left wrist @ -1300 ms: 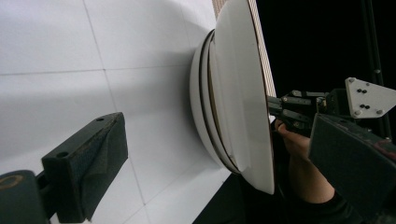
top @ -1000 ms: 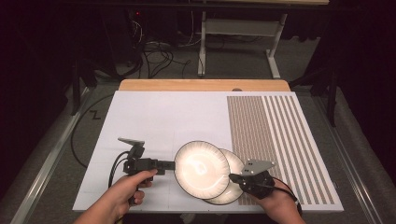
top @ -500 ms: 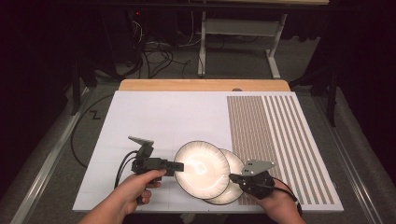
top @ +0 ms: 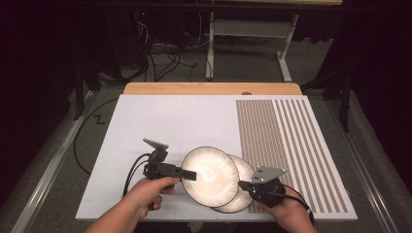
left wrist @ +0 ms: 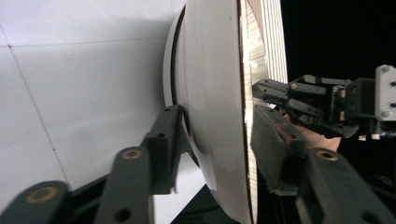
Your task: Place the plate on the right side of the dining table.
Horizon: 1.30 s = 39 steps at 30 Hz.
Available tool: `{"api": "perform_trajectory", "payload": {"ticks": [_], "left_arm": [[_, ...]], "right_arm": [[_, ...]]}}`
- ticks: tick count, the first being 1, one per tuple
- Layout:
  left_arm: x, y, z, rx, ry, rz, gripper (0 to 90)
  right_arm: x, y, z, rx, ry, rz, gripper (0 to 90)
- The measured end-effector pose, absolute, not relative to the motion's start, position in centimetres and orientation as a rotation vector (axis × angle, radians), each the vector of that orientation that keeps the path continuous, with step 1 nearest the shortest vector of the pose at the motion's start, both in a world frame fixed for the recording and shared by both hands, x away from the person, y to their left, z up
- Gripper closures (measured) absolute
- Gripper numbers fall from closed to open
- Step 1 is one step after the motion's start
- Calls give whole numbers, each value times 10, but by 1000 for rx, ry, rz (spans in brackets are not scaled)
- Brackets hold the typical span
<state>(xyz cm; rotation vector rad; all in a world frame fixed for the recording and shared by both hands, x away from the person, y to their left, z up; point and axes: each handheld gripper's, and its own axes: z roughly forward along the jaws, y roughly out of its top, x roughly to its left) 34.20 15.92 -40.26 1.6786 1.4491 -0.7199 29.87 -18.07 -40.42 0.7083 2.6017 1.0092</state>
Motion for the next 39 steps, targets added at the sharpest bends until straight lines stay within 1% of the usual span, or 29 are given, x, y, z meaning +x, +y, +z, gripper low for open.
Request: {"api": "perform_trajectory", "payload": {"ticks": [8,14,22,30,34,39], "left_arm": [[343,157,-405,1709,1462,-688,691],[343,156,-402,1737,1470,-659,710],[341,152,-399,1790,1481,-584,741],[339,152,-398,1792,1470,-566,750],[338,152,-398,1793,1454,-553,755],[336,152,-397,1787,1437,-545,767]], "right_arm": [[298,-180,-404,709,2604,1009,900],[299,-181,-404,705,2603,1009,900],[299,-182,-403,714,2596,1020,897],[299,-187,-399,723,2566,1078,851],[299,-191,-396,737,2529,1114,812],[300,-197,-393,756,2471,1165,737]]}}
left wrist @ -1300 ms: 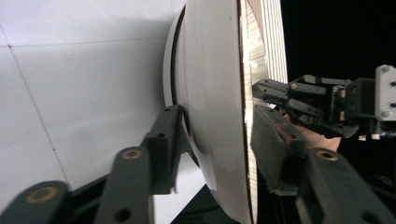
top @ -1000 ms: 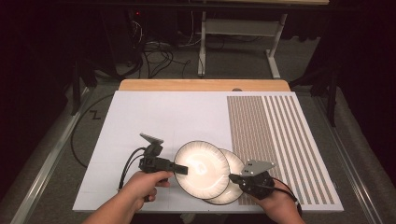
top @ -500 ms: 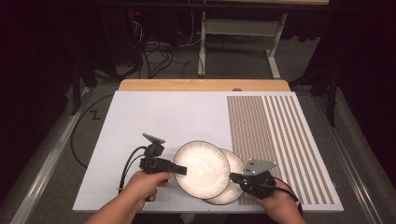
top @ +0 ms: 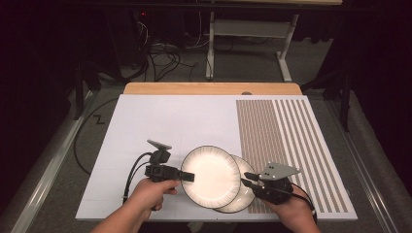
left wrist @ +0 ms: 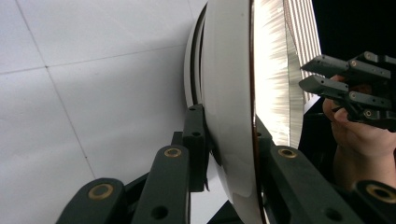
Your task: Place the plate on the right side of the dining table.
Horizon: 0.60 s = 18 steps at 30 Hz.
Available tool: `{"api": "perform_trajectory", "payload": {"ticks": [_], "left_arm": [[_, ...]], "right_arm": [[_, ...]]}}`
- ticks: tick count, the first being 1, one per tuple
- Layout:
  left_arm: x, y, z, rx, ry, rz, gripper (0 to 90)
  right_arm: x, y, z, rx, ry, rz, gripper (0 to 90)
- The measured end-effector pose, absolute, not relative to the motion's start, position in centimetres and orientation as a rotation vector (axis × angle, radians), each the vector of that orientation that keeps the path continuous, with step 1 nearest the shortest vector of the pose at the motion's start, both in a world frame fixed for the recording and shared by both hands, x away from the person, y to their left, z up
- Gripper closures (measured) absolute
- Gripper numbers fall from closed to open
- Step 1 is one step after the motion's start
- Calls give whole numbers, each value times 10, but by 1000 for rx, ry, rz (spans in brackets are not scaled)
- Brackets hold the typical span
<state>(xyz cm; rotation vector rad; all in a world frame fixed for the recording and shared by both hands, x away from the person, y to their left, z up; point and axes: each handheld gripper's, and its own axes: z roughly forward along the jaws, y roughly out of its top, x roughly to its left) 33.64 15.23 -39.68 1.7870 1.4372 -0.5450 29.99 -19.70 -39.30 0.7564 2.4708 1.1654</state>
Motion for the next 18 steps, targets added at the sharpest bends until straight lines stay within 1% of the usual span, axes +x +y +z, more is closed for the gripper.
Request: {"api": "perform_trajectory", "payload": {"ticks": [9,12,18], "left_arm": [[331,155,-399,1765,1399,-513,771],[330,157,-400,1752,1393,-502,772],[327,161,-399,1725,1365,-461,779]], "right_arm": [[301,-207,-392,796,2413,1204,629],[302,-209,-393,807,2391,1208,569],[303,-215,-393,829,2356,1226,490]]}}
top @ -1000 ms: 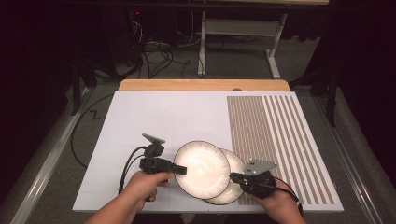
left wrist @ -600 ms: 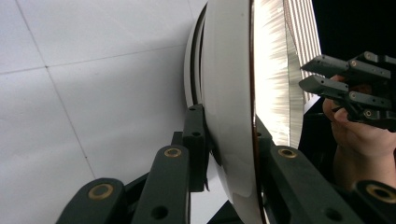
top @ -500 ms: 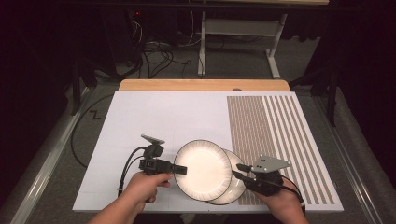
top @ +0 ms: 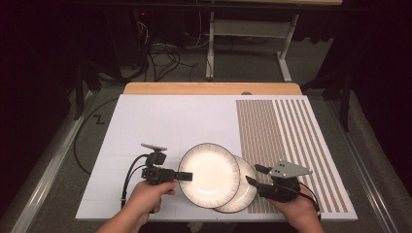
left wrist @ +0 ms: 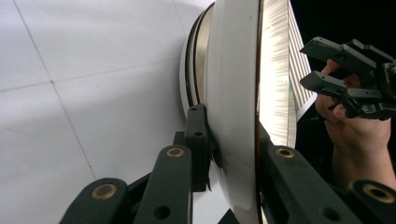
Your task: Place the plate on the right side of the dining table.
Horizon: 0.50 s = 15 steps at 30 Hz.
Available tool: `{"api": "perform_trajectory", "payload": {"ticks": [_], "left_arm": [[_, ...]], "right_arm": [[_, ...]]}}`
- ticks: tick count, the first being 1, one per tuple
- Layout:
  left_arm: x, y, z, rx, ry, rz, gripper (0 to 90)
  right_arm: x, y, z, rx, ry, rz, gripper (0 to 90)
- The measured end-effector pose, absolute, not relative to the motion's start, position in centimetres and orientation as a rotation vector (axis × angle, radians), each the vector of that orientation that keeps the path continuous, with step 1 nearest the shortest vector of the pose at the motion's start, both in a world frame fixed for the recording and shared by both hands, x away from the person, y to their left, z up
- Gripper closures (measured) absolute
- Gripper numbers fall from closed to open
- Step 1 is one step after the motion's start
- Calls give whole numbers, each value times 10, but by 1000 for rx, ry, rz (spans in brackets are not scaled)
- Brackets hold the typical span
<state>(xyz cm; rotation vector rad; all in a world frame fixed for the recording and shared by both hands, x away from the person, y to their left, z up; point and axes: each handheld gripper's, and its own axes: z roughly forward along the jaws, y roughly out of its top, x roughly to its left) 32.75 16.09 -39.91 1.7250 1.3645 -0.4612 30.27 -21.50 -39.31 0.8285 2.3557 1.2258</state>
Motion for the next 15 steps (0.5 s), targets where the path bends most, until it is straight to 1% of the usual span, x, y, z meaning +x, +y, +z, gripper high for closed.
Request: {"api": "perform_trajectory", "payload": {"ticks": [5,15], "left_arm": [[325,163,-399,1709,1330,-437,787],[323,167,-397,1676,1271,-357,801]], "right_arm": [[304,-221,-394,851,2319,1234,409],[304,-236,-394,897,2238,1289,298]]}}
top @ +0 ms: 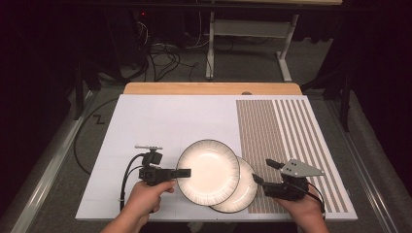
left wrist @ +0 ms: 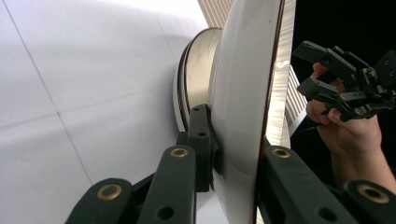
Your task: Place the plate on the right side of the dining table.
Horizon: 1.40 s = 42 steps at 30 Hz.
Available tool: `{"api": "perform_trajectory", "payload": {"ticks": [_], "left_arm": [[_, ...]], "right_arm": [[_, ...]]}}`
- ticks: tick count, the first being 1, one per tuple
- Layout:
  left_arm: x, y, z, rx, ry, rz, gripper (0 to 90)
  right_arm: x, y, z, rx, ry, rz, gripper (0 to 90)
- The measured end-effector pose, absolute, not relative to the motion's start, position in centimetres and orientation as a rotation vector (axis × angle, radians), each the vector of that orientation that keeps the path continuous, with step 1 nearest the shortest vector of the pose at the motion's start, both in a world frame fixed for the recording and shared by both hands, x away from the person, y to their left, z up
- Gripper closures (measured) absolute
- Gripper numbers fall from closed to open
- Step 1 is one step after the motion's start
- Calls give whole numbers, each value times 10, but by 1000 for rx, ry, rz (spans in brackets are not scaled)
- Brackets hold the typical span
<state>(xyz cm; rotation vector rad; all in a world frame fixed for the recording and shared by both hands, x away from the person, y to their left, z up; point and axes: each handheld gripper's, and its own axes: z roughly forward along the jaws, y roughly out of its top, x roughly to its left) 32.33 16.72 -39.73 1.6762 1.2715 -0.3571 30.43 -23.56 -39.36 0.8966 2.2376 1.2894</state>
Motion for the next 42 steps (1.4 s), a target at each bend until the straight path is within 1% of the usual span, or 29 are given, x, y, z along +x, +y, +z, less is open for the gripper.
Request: {"api": "perform_trajectory", "payload": {"ticks": [8,15,24,28,31,35,42], "left_arm": [[319,171,-401,1649,1211,-283,802],[314,173,-405,1615,1166,-220,802],[303,173,-403,1607,1077,-70,801],[297,172,-400,1613,1034,2,803],[293,171,-397,1614,1006,73,804],[291,171,-397,1612,987,114,804],[285,170,-395,1632,903,196,802]], "right_arm": [[304,-243,-394,919,2213,1287,223],[304,-247,-394,938,2190,1309,188],[302,-251,-392,959,2156,1332,149],[301,-254,-391,968,2132,1350,110],[301,-254,-390,978,2114,1356,60],[300,-253,-390,967,2110,1366,12],[297,-253,-389,965,2089,1364,11]]}}
